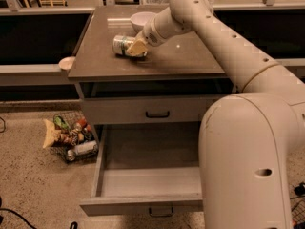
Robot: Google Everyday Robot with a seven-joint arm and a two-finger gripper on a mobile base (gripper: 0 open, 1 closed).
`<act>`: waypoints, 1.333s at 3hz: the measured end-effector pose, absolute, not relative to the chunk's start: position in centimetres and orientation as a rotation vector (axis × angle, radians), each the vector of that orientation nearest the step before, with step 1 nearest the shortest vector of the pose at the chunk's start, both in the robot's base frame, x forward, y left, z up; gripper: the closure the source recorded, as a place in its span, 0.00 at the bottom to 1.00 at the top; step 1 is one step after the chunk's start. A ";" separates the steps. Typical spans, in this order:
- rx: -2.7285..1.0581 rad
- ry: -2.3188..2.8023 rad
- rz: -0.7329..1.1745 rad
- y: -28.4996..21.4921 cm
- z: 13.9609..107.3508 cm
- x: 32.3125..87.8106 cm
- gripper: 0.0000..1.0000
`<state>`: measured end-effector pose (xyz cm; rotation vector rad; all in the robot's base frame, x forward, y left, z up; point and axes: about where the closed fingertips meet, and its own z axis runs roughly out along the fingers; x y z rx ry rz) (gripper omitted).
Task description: Place 7up can into middle drawer
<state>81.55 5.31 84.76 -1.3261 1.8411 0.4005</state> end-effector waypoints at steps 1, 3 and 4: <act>-1.277 1.859 0.409 5.2 84.6 81.8 0.71; -1.279 1.752 0.425 6.9 88.4 79.8 1.00; -1.307 1.687 0.418 7.5 91.5 76.0 1.00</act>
Offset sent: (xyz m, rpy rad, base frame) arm -0.0032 0.0078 0.0212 0.0799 -0.0230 -0.0425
